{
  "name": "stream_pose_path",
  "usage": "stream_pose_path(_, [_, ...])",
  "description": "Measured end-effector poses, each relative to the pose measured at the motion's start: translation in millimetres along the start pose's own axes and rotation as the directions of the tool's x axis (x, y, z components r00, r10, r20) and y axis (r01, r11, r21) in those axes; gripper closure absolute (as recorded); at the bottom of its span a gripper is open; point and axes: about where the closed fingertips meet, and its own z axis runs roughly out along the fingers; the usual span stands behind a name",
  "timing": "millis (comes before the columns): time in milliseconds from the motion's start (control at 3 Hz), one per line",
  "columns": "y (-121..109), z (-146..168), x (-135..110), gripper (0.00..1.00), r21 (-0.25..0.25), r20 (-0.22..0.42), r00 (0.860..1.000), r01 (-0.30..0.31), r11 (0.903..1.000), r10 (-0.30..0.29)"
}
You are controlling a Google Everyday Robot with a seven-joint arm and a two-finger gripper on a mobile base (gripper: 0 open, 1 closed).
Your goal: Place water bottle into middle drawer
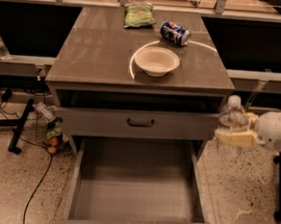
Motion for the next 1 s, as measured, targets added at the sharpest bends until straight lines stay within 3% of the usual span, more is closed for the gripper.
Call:
stream_pose_path(333, [19.5, 30.3, 50.3, 1.00, -0.052, 0.078, 0.997, 0.016, 0.9985, -0.012])
stream_pose_path(667, [30.0, 55.4, 85.5, 1.00, -0.105, 0.135, 0.991, 0.024, 0.9942, -0.009])
stream_pose_path(1000, [30.3, 57.6, 87.0, 1.00, -0.105, 0.137, 0.991, 0.022, 0.9942, -0.008])
